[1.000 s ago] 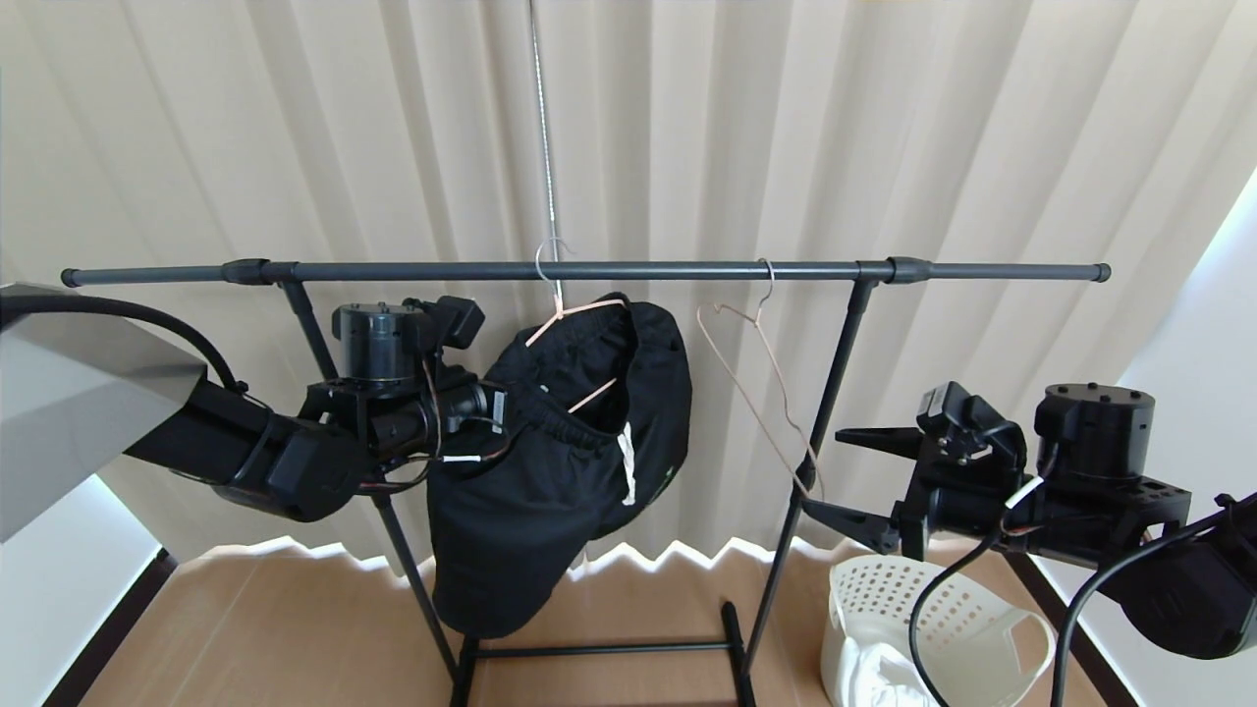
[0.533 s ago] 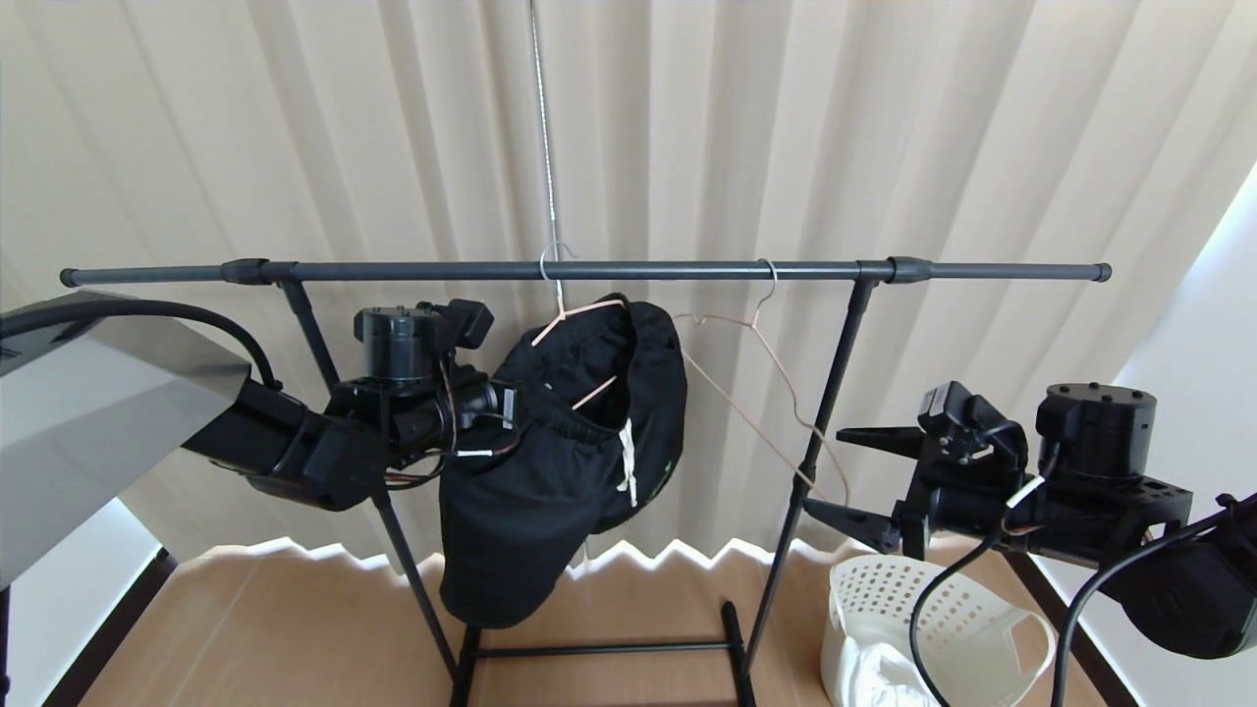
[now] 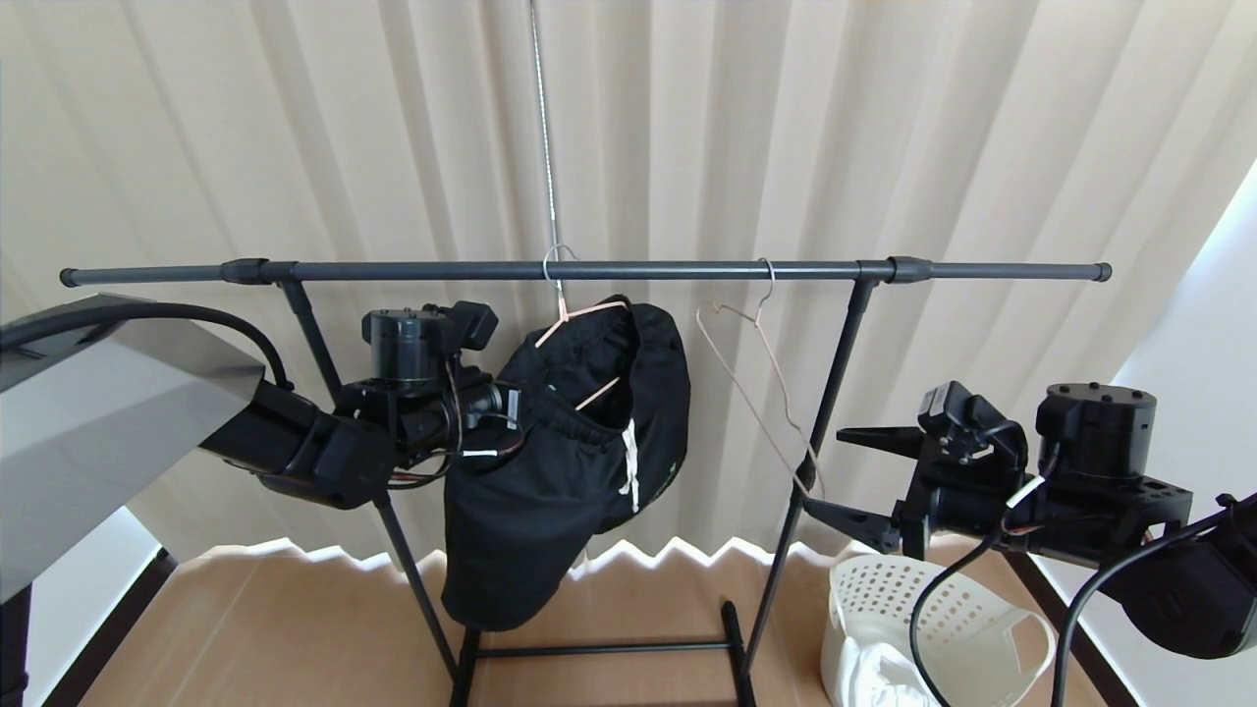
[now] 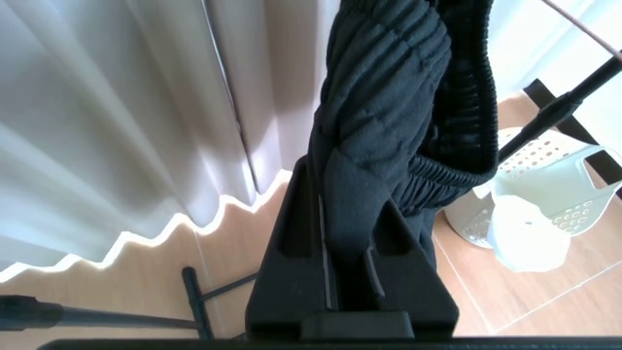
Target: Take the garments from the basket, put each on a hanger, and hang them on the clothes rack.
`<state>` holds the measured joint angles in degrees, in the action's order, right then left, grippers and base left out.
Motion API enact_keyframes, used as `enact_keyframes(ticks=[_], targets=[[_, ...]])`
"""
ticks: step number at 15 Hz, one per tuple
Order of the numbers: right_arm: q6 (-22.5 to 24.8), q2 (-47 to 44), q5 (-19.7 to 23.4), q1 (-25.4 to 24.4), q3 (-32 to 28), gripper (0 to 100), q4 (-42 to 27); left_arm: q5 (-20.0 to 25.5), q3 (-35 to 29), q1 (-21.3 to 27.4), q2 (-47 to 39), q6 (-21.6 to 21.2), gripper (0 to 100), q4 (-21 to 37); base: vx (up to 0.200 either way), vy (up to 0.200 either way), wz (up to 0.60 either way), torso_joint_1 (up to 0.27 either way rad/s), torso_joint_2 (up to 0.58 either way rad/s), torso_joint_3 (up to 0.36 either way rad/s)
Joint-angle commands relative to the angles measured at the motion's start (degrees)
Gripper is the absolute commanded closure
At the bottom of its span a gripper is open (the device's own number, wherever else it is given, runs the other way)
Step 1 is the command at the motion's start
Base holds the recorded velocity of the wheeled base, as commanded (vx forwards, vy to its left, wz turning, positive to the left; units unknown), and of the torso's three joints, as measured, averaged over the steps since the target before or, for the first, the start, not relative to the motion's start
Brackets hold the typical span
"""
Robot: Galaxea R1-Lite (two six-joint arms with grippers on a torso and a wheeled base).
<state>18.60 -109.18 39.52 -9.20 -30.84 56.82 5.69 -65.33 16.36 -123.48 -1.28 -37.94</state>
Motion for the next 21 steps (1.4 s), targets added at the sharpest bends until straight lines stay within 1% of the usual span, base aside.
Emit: enact_keyframes(ticks=[1, 4, 5, 10, 16, 18, 19, 20, 21], targets=[[0.03, -0.07, 0.03, -0.02, -0.01, 0, 0.04, 0.02, -0.06, -0.01, -0.18, 0.05, 100, -0.03, 0.0, 0.0, 0.0, 0.0, 0.0, 0.0], [0.03, -0.16, 0.03, -0.02, -0.01, 0, 0.04, 0.02, -0.06, -0.01, -0.45, 0.14, 100, -0.03, 0.0, 0.0, 0.0, 0.0, 0.0, 0.0], [0.03, -0.16, 0.03, -0.02, -0.01, 0, 0.04, 0.02, -0.06, -0.01, -0.36, 0.14, 0, -0.03, 0.0, 0.0, 0.0, 0.0, 0.0, 0.0], [0.03, -0.07, 0.03, -0.02, -0.01, 0, 0.04, 0.02, 0.64, -0.01, -0.01, 0.14, 0, -0.03, 0.0, 0.0, 0.0, 0.0, 0.0, 0.0], [-0.06, 0.28, 0.12, -0.02, -0.01, 0, 0.04, 0.2, 6.0, 0.16, 6.14, 0.14, 0, -0.03, 0.0, 0.0, 0.0, 0.0, 0.0, 0.0], [-1.11, 0.9, 0.03, -0.02, -0.1, 0, 0.13, 0.37, 10.66, 0.25, 11.42, -0.04, 0, -0.03, 0.0, 0.0, 0.0, 0.0, 0.0, 0.0], [-1.11, 0.9, 0.03, -0.02, -0.1, 0, 0.13, 0.37, 10.66, 0.25, 11.42, -0.04, 0, -0.03, 0.0, 0.0, 0.0, 0.0, 0.0, 0.0], [-4.01, 3.01, -0.15, -0.11, -0.8, 0, 0.04, 0.55, 14.97, 0.25, 16.87, -0.13, 0, -0.03, 0.0, 0.0, 0.0, 0.0, 0.0, 0.0], [-8.93, 6.79, -1.82, -0.29, -1.5, 0, 0.04, 0.72, 19.63, 0.25, 23.28, -0.21, 0, -0.03, 0.0, 0.0, 0.0, 0.0, 0.0, 0.0]])
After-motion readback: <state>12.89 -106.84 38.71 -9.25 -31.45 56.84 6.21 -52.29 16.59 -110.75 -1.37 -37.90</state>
